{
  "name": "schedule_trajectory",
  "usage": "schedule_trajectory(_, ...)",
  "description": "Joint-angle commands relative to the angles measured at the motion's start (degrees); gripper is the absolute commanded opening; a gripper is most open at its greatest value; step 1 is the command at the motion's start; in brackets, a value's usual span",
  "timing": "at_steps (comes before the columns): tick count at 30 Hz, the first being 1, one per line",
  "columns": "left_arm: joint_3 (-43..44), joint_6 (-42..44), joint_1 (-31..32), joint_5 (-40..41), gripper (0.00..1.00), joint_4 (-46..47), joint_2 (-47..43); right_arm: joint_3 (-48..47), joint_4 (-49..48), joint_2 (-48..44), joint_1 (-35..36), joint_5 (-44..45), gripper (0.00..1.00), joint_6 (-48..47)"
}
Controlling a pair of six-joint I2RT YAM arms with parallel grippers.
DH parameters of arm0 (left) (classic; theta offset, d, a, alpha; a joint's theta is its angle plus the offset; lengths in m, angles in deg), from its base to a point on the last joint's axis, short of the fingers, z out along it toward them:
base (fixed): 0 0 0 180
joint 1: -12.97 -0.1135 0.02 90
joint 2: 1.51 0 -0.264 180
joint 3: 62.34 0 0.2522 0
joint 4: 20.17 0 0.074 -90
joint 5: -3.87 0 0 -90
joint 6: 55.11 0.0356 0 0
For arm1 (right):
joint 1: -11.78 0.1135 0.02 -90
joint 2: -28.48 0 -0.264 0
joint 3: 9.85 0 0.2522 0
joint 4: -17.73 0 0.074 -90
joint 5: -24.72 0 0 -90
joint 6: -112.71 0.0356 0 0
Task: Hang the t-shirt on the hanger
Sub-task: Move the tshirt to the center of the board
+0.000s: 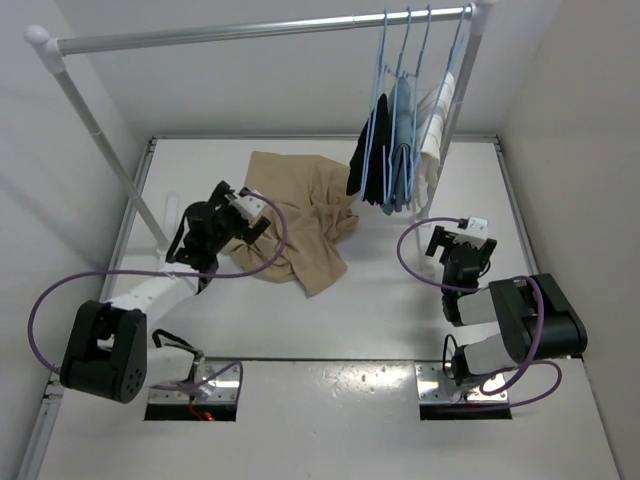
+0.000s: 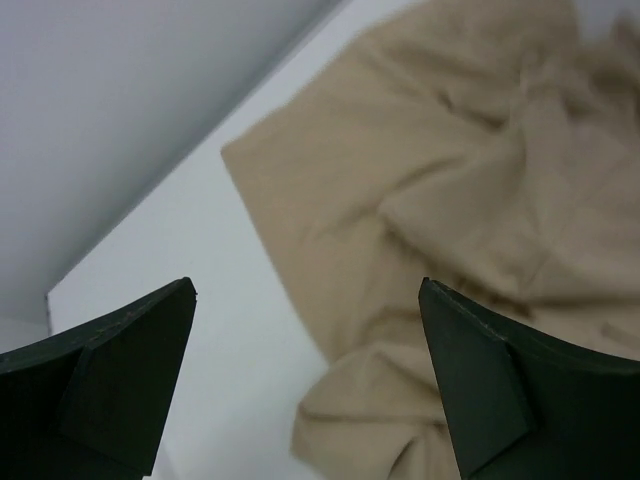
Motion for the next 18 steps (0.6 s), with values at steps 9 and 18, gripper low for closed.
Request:
schedule_trajectory(9,13.98,28.96,6.33,-1.27,1.0,-28.36,10.48,-1.1,-2.64,-0.93,0.17,1.08,1.0,1.28)
schedule_trajectory(18,10.11,32.79,9.5,-3.57,1.0,-30.48,12.76,-9.26,22.0,-11.03,-0.35,-6.38,1.0,-2.75)
